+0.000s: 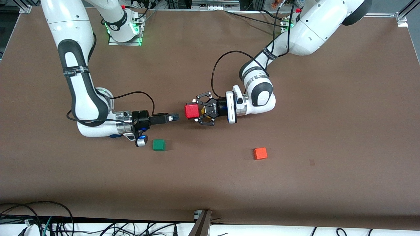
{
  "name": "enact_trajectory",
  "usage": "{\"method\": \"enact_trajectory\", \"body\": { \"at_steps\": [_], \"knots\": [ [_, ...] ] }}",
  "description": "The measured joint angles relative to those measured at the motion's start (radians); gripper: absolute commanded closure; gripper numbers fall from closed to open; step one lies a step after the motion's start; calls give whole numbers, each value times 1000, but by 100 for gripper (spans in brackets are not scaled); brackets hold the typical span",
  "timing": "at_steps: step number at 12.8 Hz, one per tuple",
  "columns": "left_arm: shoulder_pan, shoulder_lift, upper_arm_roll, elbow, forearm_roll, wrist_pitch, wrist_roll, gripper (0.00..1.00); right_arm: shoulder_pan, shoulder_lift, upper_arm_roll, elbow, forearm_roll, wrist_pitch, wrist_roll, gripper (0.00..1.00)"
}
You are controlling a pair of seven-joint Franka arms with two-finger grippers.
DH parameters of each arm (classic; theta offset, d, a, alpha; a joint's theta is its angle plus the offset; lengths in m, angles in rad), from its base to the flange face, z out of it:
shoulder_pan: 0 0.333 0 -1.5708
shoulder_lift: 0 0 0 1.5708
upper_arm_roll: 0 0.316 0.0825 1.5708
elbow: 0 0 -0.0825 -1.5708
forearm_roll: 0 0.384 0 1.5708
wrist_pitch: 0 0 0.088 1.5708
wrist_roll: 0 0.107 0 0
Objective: Pass red block to right arm, stack on blue
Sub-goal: 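Close the right gripper on the red cube held by the left gripper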
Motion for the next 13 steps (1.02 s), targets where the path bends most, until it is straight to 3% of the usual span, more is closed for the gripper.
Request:
{"method": "enact_trajectory", "body": {
  "at_steps": [13],
  "knots": [
    [0, 12, 1, 15, 0, 0, 0, 97, 46, -1, 0, 1, 22, 51, 0, 0]
  ]
}}
